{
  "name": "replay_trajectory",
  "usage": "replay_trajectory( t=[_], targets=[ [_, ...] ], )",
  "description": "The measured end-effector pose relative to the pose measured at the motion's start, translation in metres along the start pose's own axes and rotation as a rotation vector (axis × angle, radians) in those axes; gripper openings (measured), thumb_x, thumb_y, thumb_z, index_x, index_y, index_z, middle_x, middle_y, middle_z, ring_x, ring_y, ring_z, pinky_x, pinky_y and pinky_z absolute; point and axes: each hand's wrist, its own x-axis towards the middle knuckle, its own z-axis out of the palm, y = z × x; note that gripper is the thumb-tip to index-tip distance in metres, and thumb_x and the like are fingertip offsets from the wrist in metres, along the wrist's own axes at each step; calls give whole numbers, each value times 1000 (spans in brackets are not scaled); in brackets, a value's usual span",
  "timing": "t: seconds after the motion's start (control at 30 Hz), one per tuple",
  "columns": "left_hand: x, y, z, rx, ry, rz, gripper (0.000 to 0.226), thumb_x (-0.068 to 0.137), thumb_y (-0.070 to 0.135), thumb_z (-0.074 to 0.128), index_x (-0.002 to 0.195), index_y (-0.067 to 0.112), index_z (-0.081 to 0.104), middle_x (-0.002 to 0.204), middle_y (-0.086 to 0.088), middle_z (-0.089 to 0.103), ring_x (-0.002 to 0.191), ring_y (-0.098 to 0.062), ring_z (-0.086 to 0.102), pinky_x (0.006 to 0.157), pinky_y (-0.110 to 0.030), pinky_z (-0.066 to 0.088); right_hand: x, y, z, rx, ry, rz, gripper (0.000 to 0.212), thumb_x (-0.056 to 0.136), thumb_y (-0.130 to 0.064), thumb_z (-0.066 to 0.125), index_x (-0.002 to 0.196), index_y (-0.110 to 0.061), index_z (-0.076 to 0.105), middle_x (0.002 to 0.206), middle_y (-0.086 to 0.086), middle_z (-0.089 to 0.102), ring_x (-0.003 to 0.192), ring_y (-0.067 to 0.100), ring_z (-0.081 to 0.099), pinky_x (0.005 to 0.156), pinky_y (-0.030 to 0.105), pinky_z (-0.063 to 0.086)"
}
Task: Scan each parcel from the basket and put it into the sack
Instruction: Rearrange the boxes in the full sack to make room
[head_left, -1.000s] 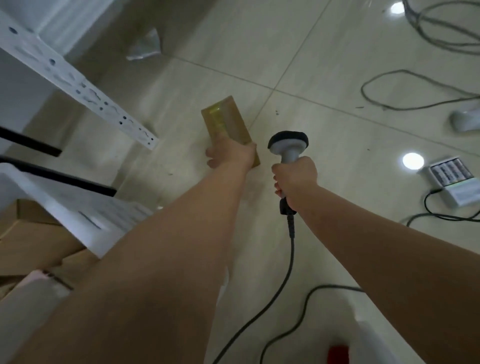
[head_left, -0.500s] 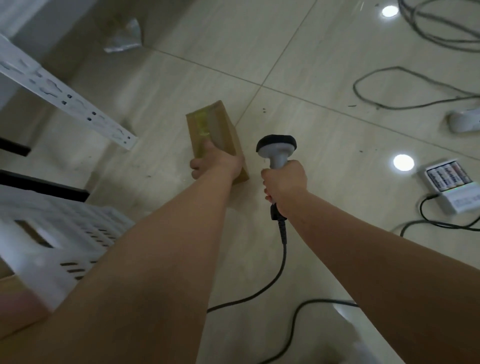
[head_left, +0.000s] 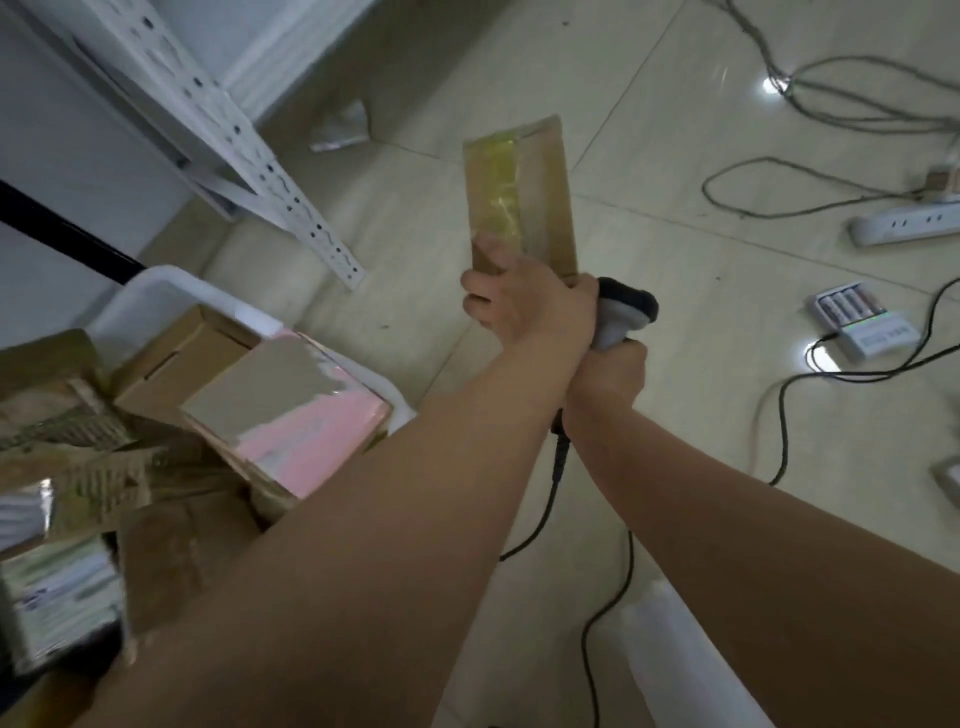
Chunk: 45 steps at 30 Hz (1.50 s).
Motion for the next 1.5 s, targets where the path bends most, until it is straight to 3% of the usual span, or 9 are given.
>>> replay_trajectory(
  t=[0.07,0.17,0.3,0.63,0.97,1.17,1.33,1.43,1.5],
  targets=[
    [-24,15,-27,-52,34,104,107,81,33,73,153,10,-3,141,-20,21,124,-36,29,110,-39,32,-18,-20,-1,18,-3,-41,30,100,-16,45,125,2,45,106,8,54,94,22,58,53,22,33],
    [-57,40,-81,-82,88,236,110,80,33,75,153,8,-4,140,-20,22,125,-35,28,109,-37,28,-61,-60,-5,80,55,-121,37,99,-18,48,131,-1,46,123,13,57,110,27,58,72,28,39],
    [-99,55,-174,-62,184,346,121,77,39,77,151,-2,-10,144,-20,23,131,-34,24,113,-38,25,-139,-106,-12,148,14,-205,46,89,-22,62,127,-2,46,117,15,60,98,31,62,86,44,53],
    [-240,22,-416,42,439,240,100,66,52,81,139,6,31,133,-12,35,127,-33,36,105,-44,39,-386,-177,-28,141,-301,-393,33,83,-15,59,112,-5,47,101,18,61,88,38,65,79,52,57],
    [-424,-15,-600,-2,700,314,104,57,47,89,133,7,32,130,-10,38,124,-28,42,104,-39,41,-622,-184,-71,289,-676,-509,13,83,-16,61,86,-4,58,69,13,64,52,26,58,50,31,43],
    [-505,-57,-659,-226,701,409,107,53,44,94,131,11,28,126,-4,48,114,-20,53,89,-30,45,-733,-168,-100,391,-825,-579,54,73,-59,76,72,-9,54,45,1,58,47,20,53,58,35,50],
    [-533,-118,-690,-594,723,515,31,96,45,56,110,17,61,102,6,64,91,-12,58,70,-20,45,-773,-138,-98,368,-968,-507,77,57,-71,77,102,-11,60,80,6,71,66,21,68,58,35,59],
    [-527,-163,-699,-760,738,523,16,100,14,53,99,19,68,94,1,65,85,-15,57,61,-10,48,-775,-115,-84,321,-1188,-399,77,55,-68,76,106,-11,68,89,9,76,73,23,71,64,32,58],
    [-518,-188,-699,-721,787,477,24,91,18,68,113,25,62,108,-1,59,94,-15,55,77,-19,52,-774,-95,-72,288,-1257,-361,73,57,-66,75,105,-11,69,83,7,75,60,18,67,51,25,53]
  ],
)
